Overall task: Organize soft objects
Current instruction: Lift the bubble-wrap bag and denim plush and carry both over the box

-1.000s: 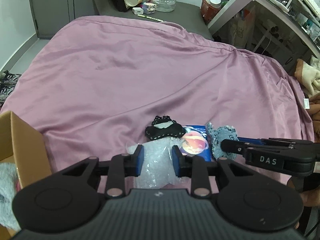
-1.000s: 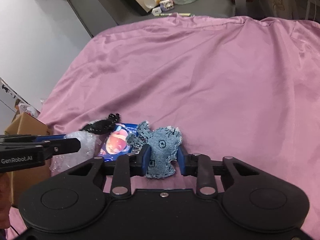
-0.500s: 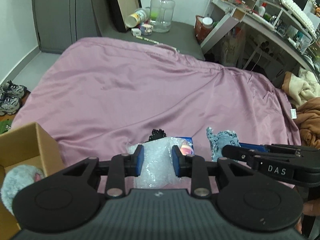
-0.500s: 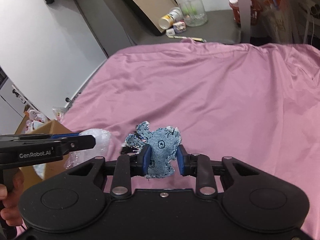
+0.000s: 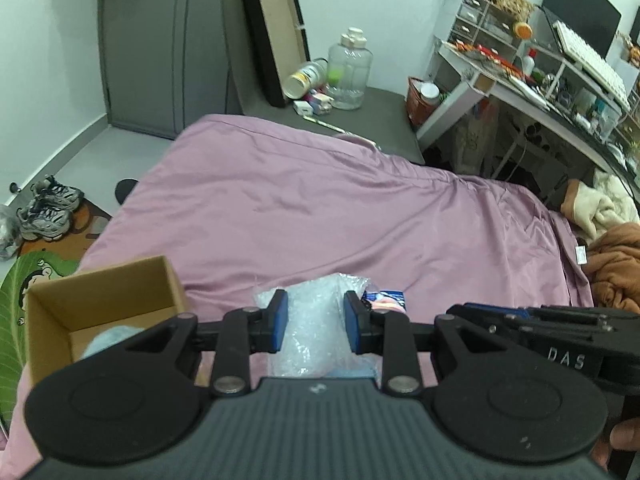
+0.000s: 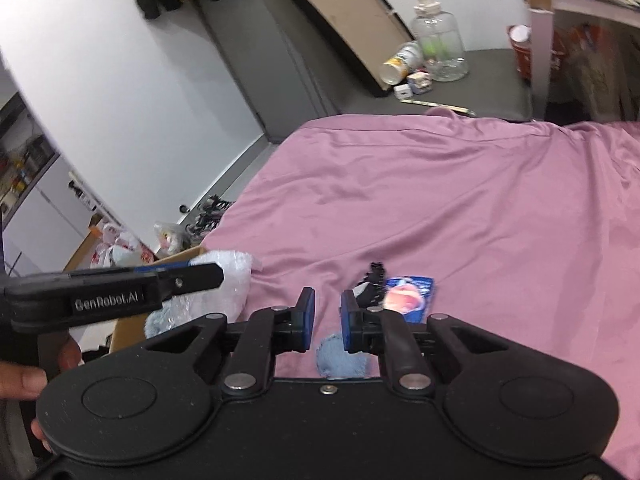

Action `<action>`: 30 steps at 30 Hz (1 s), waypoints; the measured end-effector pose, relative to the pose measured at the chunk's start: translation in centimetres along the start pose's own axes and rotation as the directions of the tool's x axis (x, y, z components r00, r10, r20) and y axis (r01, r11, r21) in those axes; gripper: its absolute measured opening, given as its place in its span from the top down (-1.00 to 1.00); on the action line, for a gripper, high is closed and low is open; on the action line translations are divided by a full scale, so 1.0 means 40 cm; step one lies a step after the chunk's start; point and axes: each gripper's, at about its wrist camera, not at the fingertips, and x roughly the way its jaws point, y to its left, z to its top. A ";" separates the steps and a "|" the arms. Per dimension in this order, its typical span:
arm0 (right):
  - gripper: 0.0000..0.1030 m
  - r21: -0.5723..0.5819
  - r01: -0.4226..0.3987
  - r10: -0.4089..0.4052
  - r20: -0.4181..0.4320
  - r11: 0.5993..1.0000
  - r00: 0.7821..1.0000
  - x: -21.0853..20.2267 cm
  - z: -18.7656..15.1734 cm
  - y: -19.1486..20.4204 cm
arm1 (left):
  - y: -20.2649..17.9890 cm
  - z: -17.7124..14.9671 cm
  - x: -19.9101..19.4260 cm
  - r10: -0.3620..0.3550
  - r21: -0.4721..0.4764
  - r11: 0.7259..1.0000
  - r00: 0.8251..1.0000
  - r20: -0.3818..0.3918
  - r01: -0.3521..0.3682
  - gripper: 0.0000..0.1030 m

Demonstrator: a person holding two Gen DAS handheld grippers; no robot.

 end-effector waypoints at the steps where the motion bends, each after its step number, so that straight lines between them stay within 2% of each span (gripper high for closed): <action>1: 0.79 -0.010 -0.002 0.002 -0.003 1.000 1.000 0.002 -0.003 0.012 | 0.009 -0.004 -0.007 0.004 -0.004 1.000 1.000 0.003 -0.004 0.45; 6: 0.79 -0.015 0.002 -0.002 -0.016 1.000 1.000 0.021 -0.031 0.040 | 0.051 -0.023 -0.045 0.012 -0.006 1.000 1.000 0.012 -0.012 0.45; 15: 0.30 0.011 0.052 -0.050 -0.123 0.999 0.991 0.088 -0.128 0.037 | 0.109 -0.026 -0.084 0.022 -0.011 1.000 0.999 0.033 -0.021 0.45; 17: 0.06 0.014 0.062 -0.060 -0.133 0.998 0.989 0.105 -0.140 0.035 | 0.123 -0.024 -0.088 0.030 -0.014 0.999 0.999 0.037 -0.029 0.45; 25: -0.24 -0.014 0.089 -0.090 -0.166 0.996 0.982 0.193 -0.153 0.035 | 0.198 -0.022 -0.084 0.072 -0.030 0.997 0.997 0.033 -0.071 0.45; 30: -0.28 -0.016 0.103 -0.104 -0.193 0.995 0.976 0.248 -0.153 0.034 | 0.262 -0.011 -0.072 0.114 -0.052 0.992 0.993 0.025 -0.112 0.45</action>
